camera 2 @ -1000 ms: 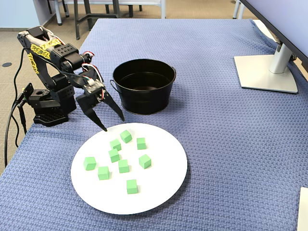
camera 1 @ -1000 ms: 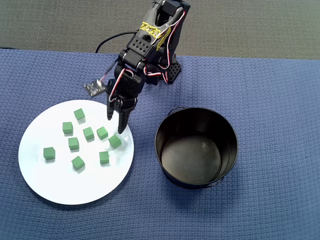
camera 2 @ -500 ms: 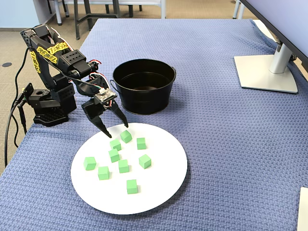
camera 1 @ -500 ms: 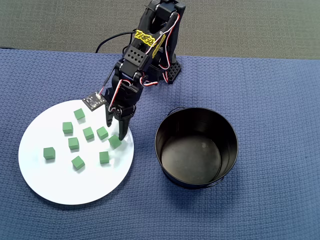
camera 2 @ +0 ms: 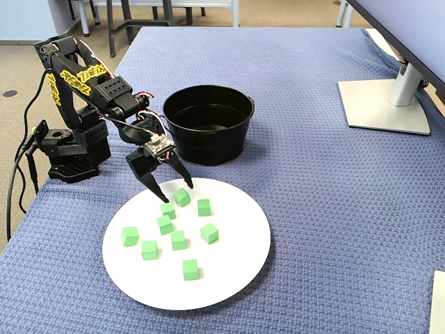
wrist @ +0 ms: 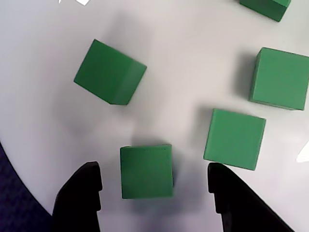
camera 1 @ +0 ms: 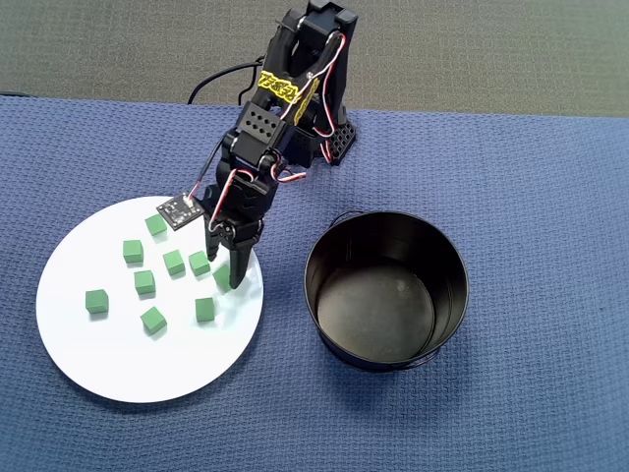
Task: Pick up the green cubes from the white plate and place them in the black recipient
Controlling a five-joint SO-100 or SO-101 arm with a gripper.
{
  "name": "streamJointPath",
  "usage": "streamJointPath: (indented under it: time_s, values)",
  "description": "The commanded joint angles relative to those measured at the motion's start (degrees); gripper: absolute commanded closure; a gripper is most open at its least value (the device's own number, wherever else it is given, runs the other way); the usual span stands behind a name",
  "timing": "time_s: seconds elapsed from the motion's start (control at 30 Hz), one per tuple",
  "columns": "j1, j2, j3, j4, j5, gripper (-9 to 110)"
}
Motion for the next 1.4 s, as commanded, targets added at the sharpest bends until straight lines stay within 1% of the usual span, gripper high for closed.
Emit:
streamJointPath:
  time_s: [0.0,0.3,0.53,0.77,0.9,1.03,1.23,1.3,1.37]
  values:
    - [-0.79,-1.05,-4.48,-1.76,1.41,80]
    - [-1.58,-4.22,-5.45,-3.25,2.46,82]
    - [-3.08,-3.69,-1.14,-5.45,1.76,86]
    - [-3.08,-3.16,1.85,-7.65,0.70,88]
    - [-2.90,-3.25,2.11,-8.00,0.70,92]
    - [-2.90,-3.25,1.93,-8.53,1.49,101]
    - [-2.64,-2.99,1.67,-9.14,2.29,101]
    - [-2.29,-1.85,0.70,-7.65,3.16,101]
    - [-1.32,1.32,-2.90,-1.23,6.42,101]
